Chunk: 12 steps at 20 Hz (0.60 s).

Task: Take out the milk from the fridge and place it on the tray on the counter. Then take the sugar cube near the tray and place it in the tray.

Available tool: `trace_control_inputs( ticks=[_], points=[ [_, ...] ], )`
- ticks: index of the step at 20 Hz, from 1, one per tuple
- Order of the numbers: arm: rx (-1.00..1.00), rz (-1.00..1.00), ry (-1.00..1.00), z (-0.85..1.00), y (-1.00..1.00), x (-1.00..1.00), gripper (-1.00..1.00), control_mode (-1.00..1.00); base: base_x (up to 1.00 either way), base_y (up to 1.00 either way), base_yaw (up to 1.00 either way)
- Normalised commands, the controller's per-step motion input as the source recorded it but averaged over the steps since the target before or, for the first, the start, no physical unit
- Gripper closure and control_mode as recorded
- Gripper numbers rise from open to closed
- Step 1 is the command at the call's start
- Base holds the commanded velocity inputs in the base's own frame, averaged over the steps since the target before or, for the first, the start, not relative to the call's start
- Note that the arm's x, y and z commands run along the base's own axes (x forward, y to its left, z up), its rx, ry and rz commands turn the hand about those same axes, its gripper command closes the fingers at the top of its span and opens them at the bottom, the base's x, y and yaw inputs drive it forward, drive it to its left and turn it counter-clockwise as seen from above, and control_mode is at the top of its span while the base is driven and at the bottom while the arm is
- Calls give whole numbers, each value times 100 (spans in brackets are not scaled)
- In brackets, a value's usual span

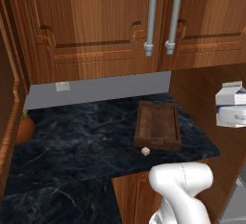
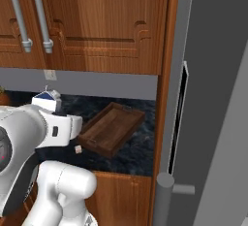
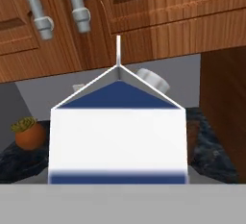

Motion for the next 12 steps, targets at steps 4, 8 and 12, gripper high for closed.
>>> trace_control_inputs(
  ticks=[4, 8, 12],
  points=[
    [0, -17, -10, -74, 60, 73, 100, -100, 0, 0, 0],
    [0, -43, -16, -49, 70, 7, 100, -100, 0, 0, 0],
    [0, -56, -22, -39, 84, 8, 100, -100, 0, 0, 0]
  ],
)
